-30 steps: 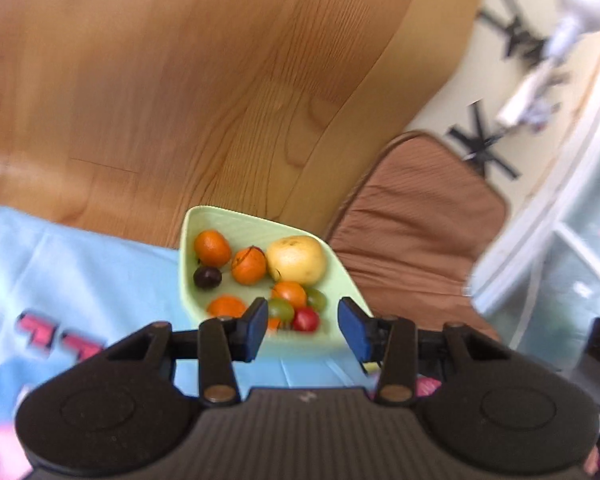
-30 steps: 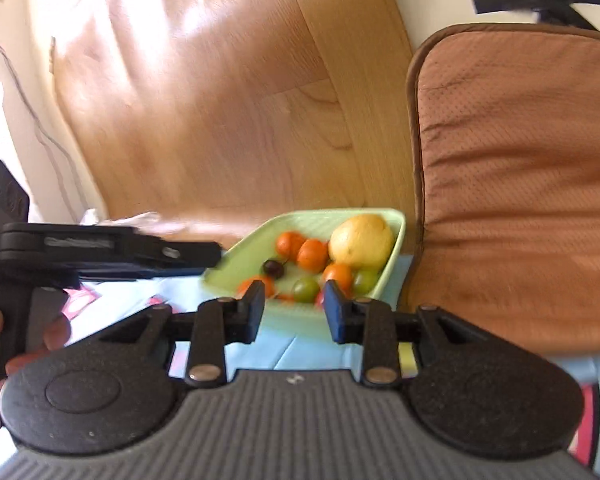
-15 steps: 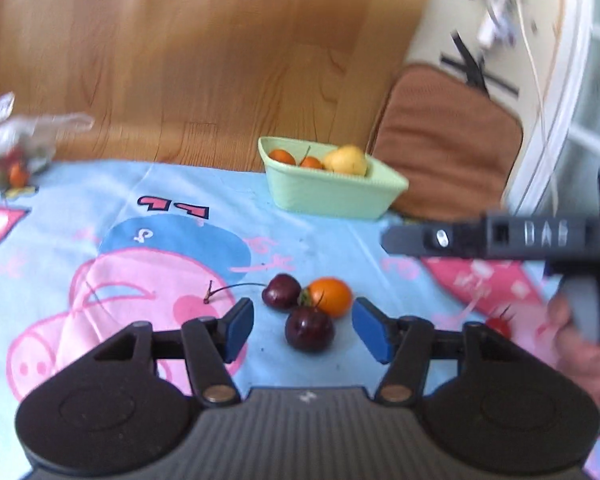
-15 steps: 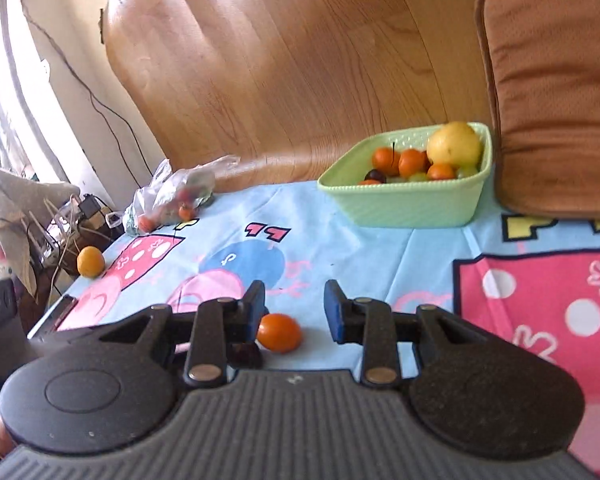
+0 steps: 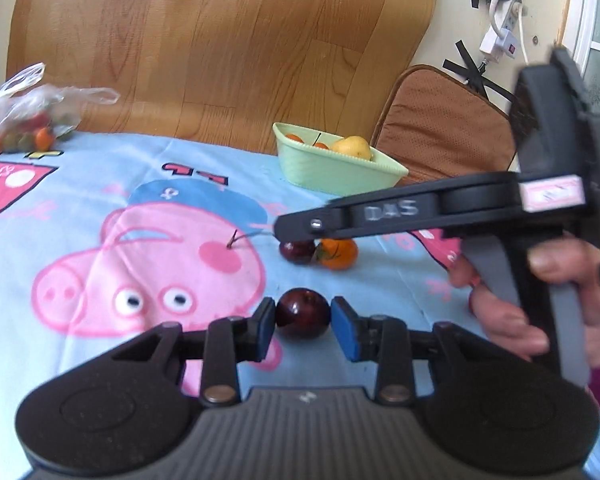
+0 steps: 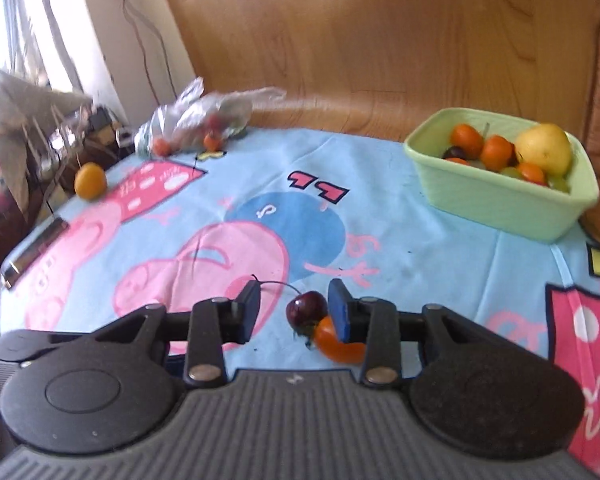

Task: Organize fruits
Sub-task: 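Move both tools back toward the remaining fruit on the tablecloth, then grasp a dark cherry with the left tool while the right tool grasps an orange tomato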

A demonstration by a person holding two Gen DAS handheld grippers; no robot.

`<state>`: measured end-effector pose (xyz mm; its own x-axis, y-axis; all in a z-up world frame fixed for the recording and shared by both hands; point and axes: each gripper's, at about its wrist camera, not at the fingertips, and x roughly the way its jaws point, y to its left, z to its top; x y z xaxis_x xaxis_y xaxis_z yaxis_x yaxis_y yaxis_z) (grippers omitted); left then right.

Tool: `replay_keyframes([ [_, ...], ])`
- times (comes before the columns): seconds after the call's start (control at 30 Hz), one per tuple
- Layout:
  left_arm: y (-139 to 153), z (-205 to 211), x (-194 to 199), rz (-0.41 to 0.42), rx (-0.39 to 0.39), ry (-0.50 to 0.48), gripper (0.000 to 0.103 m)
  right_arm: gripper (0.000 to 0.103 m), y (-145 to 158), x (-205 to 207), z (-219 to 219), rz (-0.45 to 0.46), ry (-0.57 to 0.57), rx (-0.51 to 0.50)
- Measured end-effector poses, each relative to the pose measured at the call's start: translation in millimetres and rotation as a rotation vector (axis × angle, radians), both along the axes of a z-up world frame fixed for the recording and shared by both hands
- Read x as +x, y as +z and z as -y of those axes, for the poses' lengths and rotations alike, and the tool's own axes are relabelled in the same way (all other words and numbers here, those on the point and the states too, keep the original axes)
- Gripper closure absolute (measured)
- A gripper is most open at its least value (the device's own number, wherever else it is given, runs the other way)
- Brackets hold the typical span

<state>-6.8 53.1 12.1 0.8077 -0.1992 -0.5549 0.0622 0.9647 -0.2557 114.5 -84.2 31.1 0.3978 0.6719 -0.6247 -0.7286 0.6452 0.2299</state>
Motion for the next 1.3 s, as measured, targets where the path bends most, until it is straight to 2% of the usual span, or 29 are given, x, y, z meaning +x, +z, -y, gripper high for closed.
replay_keyframes([
  [0.07, -2, 0, -2, 0.001, 0.0, 0.004, 0.072, 0.063, 2, 0, -5, 0.032, 0.001, -0.019],
  [0.13, -2, -1, -1, 0.001, -0.005, 0.006, 0.072, 0.063, 11, -1, 4, 0.06, -0.023, 0.025],
  [0.23, -4, 0, 0, 0.007, -0.003, 0.004, 0.072, 0.06, 17, 0, 27, 0.039, -0.056, 0.082],
  [0.33, -4, 2, -1, 0.012, 0.0, 0.001, 0.072, 0.049, 9, -8, 40, 0.057, -0.067, 0.062],
  [0.4, -5, 1, -1, 0.013, -0.002, 0.002, 0.072, 0.049, -3, -9, 36, 0.057, -0.073, 0.018],
  [0.43, -5, 1, -1, 0.013, -0.001, 0.002, 0.072, 0.05, -9, -8, 33, 0.057, -0.082, -0.007],
  [0.47, -5, 2, -1, 0.014, 0.0, 0.002, 0.072, 0.063, -14, -8, 29, 0.052, -0.077, -0.025],
  [0.5, -5, 2, -1, 0.014, 0.002, 0.003, 0.072, 0.07, -16, -8, 27, 0.05, -0.072, -0.033],
  [0.6, -5, 2, -2, 0.018, 0.001, 0.003, 0.072, 0.069, -9, -18, 36, 0.06, -0.076, -0.01],
  [0.7, -4, 1, -3, 0.026, -0.006, -0.016, 0.072, 0.069, 2, -44, 58, 0.115, -0.089, 0.045],
  [0.9, -4, 4, -2, 0.016, 0.005, -0.035, 0.072, 0.069, -16, -91, 90, 0.123, -0.13, 0.103],
  [1.03, -4, 6, -3, 0.019, 0.016, -0.03, 0.071, 0.069, -27, -93, 90, 0.1, -0.124, 0.093],
  [1.3, -4, 10, -4, 0.02, 0.047, -0.023, 0.07, 0.068, -26, -92, 91, 0.087, -0.122, 0.112],
])
